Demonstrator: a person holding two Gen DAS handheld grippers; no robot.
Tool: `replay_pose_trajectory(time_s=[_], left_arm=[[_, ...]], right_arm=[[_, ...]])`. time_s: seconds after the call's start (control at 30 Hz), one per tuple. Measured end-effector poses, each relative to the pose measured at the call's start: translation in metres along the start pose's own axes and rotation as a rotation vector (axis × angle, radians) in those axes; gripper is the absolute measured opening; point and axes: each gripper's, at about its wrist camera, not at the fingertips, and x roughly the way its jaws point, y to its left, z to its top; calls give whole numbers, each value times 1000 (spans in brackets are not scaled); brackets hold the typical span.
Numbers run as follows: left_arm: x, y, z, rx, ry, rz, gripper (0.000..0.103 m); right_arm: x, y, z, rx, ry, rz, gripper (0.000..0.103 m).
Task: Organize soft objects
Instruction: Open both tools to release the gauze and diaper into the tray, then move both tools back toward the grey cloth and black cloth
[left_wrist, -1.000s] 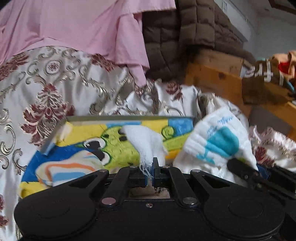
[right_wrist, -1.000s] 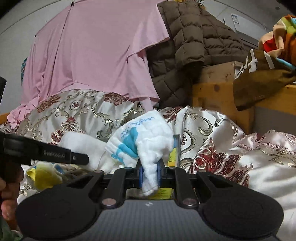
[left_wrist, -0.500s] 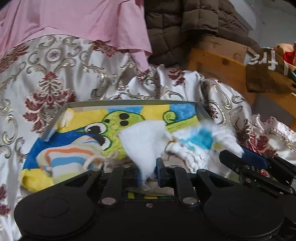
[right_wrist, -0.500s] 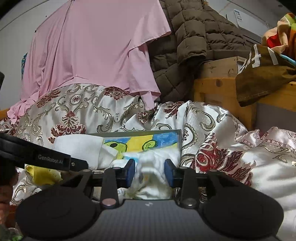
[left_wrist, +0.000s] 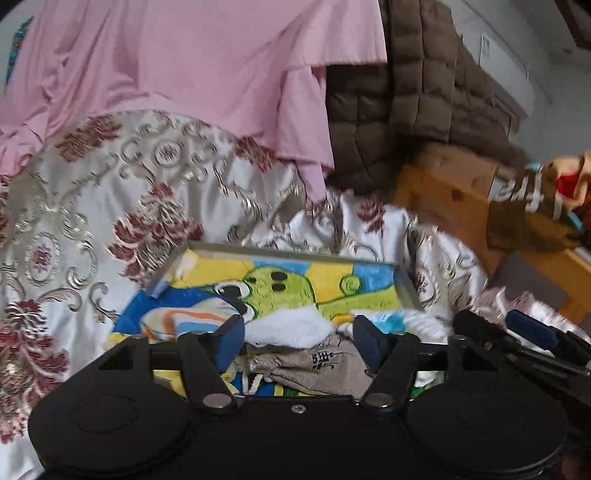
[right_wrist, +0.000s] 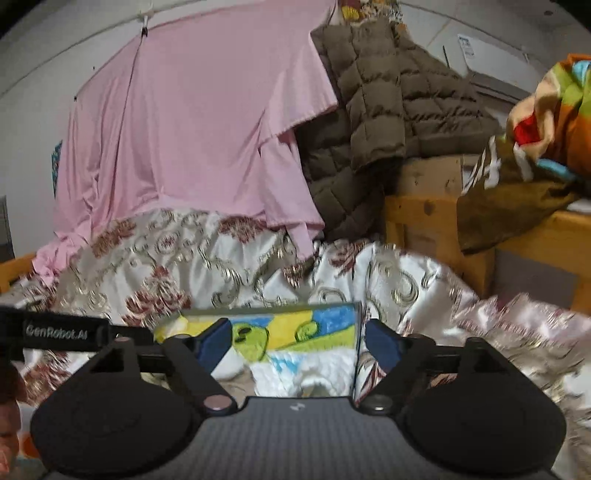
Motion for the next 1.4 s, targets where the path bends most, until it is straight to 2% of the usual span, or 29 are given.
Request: replay_pose_trajectory(time_s=[0.3, 0.63, 0.97, 1.4], left_arm=[[-86, 7, 4, -49, -83, 17, 82], [-190, 23, -11, -77, -166, 24, 93], [-268, 54, -52, -104, -199, 42, 98], [-320, 80, -114, -78, -181, 27, 101]], right_arm=[[-66, 25, 37, -27, -40, 31, 96], [-146, 66, 43, -42, -49, 85, 103], [-214, 100, 24, -52, -61, 90, 103], [-276, 134, -38, -99, -29, 59, 103]])
